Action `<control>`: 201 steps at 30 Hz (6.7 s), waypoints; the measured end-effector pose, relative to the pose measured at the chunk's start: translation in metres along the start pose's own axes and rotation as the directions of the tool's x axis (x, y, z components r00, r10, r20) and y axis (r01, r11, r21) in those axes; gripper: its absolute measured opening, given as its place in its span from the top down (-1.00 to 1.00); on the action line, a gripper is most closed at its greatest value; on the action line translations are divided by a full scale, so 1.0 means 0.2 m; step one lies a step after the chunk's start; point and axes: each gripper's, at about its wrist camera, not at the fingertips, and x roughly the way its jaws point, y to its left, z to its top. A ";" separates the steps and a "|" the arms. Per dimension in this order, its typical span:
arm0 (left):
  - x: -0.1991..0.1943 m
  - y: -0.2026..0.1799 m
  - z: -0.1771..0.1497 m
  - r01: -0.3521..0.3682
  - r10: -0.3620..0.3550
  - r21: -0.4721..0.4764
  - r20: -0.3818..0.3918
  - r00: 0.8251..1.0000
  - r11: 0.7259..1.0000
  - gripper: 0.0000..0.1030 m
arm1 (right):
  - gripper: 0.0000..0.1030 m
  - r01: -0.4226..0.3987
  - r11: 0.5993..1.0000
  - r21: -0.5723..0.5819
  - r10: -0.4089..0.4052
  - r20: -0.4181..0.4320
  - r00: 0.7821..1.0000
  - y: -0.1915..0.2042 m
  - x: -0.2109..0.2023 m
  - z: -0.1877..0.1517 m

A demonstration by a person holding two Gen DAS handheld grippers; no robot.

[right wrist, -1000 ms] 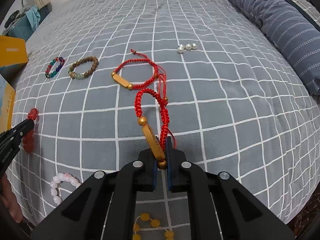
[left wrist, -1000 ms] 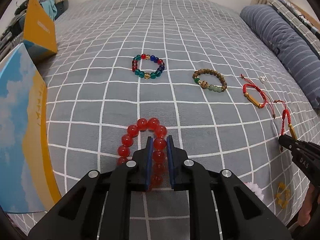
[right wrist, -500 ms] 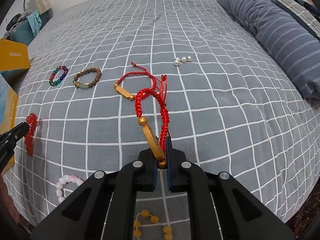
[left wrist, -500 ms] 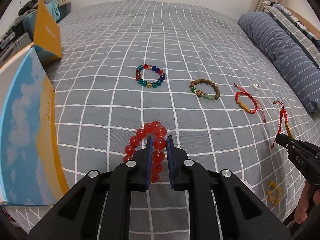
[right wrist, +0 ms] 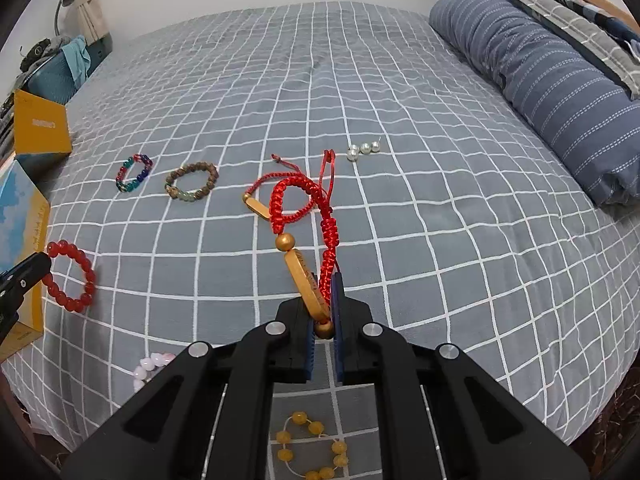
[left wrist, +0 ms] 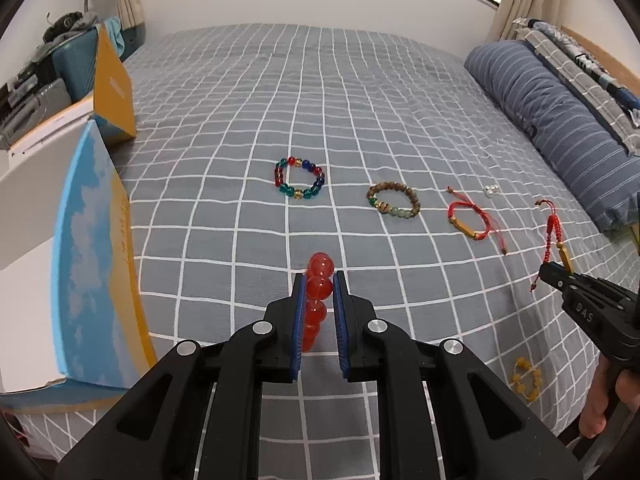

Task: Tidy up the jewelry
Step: 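Lift both bracelets and carry them toward the white cardboard box, then open the left tool over the box while the right tool releases the cord bracelet, then move both open tools back over the bed toward the remaining bracelets, then grasp the multicolour glass bead bracelet with the left tool while the right tool grasps the second red cord bracelet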

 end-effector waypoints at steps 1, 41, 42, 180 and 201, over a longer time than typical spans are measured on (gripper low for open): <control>-0.01 0.00 0.00 0.002 -0.002 0.001 0.003 1.000 1.000 0.75 | 0.88 -0.003 1.000 0.000 0.003 0.005 1.000 0.01 -0.01 0.00; -0.78 0.65 0.08 -0.075 0.112 -0.178 0.208 0.972 0.981 0.75 | 0.88 -0.161 0.962 -0.221 0.196 0.146 0.970 1.09 -0.52 0.20; -0.80 0.69 0.07 -0.084 0.124 -0.188 0.211 0.970 0.978 0.75 | 0.88 -0.170 0.959 -0.229 0.207 0.148 0.967 1.13 -0.54 0.19; 0.97 0.04 0.58 -0.162 0.161 0.000 -0.125 0.979 0.987 -0.65 | -0.48 -0.060 0.998 0.011 0.061 -0.184 0.981 0.13 0.60 0.41; 0.91 0.04 0.57 -0.127 0.126 0.002 -0.130 0.983 0.992 0.64 | 0.82 -0.069 0.997 -0.014 0.066 -0.164 0.984 0.16 0.57 0.41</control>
